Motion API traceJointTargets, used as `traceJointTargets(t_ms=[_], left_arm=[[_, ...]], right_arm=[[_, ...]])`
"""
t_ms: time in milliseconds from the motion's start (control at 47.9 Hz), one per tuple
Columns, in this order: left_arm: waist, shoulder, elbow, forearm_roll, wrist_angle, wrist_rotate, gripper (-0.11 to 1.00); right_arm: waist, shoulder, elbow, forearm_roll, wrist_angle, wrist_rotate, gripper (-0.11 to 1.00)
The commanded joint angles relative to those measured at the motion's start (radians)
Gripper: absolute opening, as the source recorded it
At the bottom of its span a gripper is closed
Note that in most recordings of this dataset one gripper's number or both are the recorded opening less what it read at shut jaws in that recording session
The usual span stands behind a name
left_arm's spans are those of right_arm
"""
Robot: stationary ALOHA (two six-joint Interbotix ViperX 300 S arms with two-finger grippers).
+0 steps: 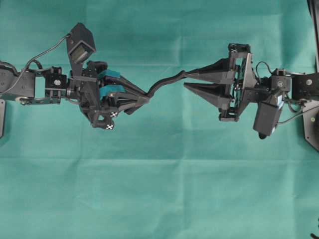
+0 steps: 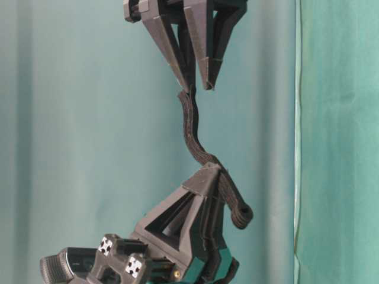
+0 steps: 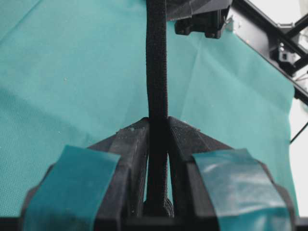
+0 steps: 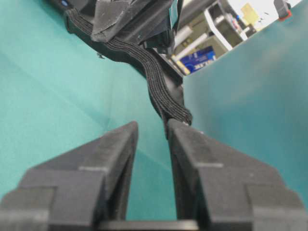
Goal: Peel off the Velcro with your right arm.
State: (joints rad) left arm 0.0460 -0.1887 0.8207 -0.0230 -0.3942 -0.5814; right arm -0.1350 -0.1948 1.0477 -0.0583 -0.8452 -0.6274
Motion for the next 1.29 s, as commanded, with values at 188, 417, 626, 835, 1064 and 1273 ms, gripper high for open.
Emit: traceJointTargets(t_ms=[188, 417, 626, 835, 1064, 1273], left_arm=[[0.003, -0.023, -0.012, -0.002, -0.011, 0.002, 0.10], [0.003, -0.023, -0.012, -0.002, -0.011, 0.002, 0.10], [0.003, -0.023, -0.011, -0.002, -0.011, 0.003, 0.10], [0.003, -0.023, -0.012, -0.002, -0.011, 0.005, 0.10], [0.003, -0.018, -0.014, -0.002, -0.011, 0.005, 0.10], [0.005, -0.017, -0.015, -0.002, -0.012, 0.005, 0.10]], right_arm=[[0.006, -0.008, -0.020, -0.002, -0.006, 0.002, -0.09], [0.006, -0.008, -0.020, -0.002, -0.006, 0.002, -0.09], [0.006, -0.008, -0.020, -0.002, -0.006, 0.002, -0.09], [0.006, -0.008, -0.020, -0.002, -0.006, 0.003, -0.09], [0.015, 0.011, -0.032, -0.002, -0.005, 0.003, -0.09], [0.029, 0.038, -0.058, -0.002, -0.005, 0.003, -0.09]])
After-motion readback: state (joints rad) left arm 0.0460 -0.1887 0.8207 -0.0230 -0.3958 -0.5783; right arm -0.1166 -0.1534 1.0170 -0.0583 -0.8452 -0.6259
